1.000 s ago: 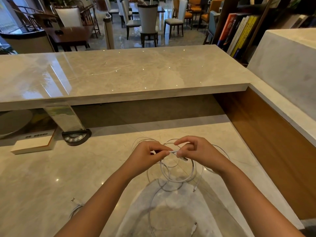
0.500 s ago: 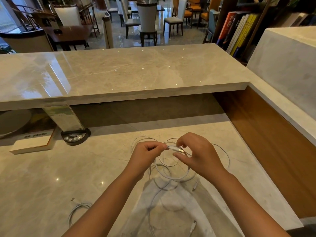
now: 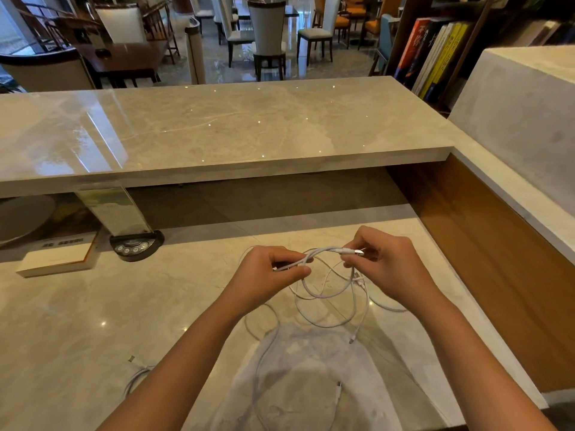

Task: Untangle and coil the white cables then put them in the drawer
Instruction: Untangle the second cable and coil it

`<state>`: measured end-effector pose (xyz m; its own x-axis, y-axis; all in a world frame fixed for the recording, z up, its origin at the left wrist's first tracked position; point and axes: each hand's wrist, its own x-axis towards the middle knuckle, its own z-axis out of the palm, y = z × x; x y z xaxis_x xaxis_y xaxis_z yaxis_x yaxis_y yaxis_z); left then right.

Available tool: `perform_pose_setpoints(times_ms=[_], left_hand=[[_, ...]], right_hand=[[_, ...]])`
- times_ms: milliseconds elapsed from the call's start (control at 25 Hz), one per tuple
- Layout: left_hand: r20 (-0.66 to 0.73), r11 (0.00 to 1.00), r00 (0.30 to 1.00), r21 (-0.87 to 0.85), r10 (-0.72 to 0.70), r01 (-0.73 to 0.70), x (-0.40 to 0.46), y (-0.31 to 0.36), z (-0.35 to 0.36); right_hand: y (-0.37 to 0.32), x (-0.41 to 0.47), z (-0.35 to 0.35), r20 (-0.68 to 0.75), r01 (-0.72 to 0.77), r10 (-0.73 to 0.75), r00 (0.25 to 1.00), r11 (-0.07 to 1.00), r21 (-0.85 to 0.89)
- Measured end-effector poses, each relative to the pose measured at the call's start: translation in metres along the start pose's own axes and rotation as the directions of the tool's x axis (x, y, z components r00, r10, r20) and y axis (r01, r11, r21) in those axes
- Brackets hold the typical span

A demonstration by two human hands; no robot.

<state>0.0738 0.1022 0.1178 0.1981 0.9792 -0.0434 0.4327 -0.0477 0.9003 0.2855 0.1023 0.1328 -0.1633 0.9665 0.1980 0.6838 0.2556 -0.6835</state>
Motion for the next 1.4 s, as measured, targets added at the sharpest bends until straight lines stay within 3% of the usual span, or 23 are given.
perform_pose_setpoints(times_ms=[200,360,440,600,680,760,840,880,960,1040,1080,1160,1280,1360,1400], left_hand=[[-0.057,1.000,0.998,0.004,0.004,-0.003,-0.001,0.000,0.004],[0.010,1.000,1.000,0.008,0.013,-0.013,0.004,0.000,0.008],[0.077,0.978,0.995,-0.197,-0.055,0.069,0.005,0.002,0.010],[0.218,0.776,0.967,-0.583,-0.134,0.239,0.006,0.012,0.010],[0.257,0.706,0.960,-0.661,-0.108,0.256,0.006,0.014,0.005],[0.255,0.710,0.960,-0.655,-0.114,0.258,0.006,0.012,0.001],[0.213,0.673,0.967,-0.696,-0.139,0.250,0.007,0.008,0.002],[0.189,0.617,0.970,-0.749,-0.150,0.241,0.008,0.006,0.003],[0.147,0.496,0.977,-0.844,-0.152,0.204,0.010,0.004,0.004],[0.112,0.452,0.984,-0.877,-0.139,0.163,0.013,0.005,0.001],[0.096,0.467,0.986,-0.871,-0.136,0.149,0.015,0.005,-0.001],[0.055,0.528,0.990,-0.841,-0.133,0.117,0.016,0.004,-0.005],[-0.049,0.664,0.989,-0.745,-0.142,0.059,0.017,-0.006,-0.014],[-0.102,0.759,0.980,-0.647,-0.173,0.066,0.015,-0.013,-0.020],[-0.112,0.761,0.975,-0.645,-0.194,0.077,0.014,-0.016,-0.023]], right_hand=[[0.000,0.000,-0.003,0.057,-0.158,0.148,0.987,0.951,0.264],[0.004,0.003,-0.004,0.027,-0.175,0.174,0.984,0.951,0.254],[0.004,0.005,-0.001,-0.023,-0.167,0.178,0.984,0.953,0.254],[0.003,0.011,0.007,-0.107,-0.141,0.184,0.977,0.937,0.319],[0.001,0.014,0.008,-0.101,-0.143,0.185,0.977,0.933,0.330],[-0.002,0.017,0.009,-0.098,-0.137,0.181,0.979,0.927,0.350],[-0.005,0.018,0.015,-0.132,-0.143,0.228,0.965,0.876,0.461],[-0.006,0.016,0.021,-0.115,-0.171,0.280,0.953,0.811,0.560],[-0.008,0.010,0.042,0.072,-0.268,0.304,0.950,0.676,0.686],[-0.012,-0.003,0.067,0.348,-0.344,0.140,0.927,0.685,0.642],[-0.013,-0.009,0.077,0.444,-0.333,0.047,0.895,0.733,0.593],[-0.018,-0.016,0.086,0.504,-0.286,-0.036,0.863,0.787,0.547],[-0.012,-0.011,0.071,0.519,-0.332,0.007,0.855,0.776,0.536],[0.001,-0.004,0.050,0.561,-0.294,0.030,0.827,0.874,0.388],[0.009,-0.001,0.040,0.590,-0.267,0.043,0.806,0.917,0.298]])
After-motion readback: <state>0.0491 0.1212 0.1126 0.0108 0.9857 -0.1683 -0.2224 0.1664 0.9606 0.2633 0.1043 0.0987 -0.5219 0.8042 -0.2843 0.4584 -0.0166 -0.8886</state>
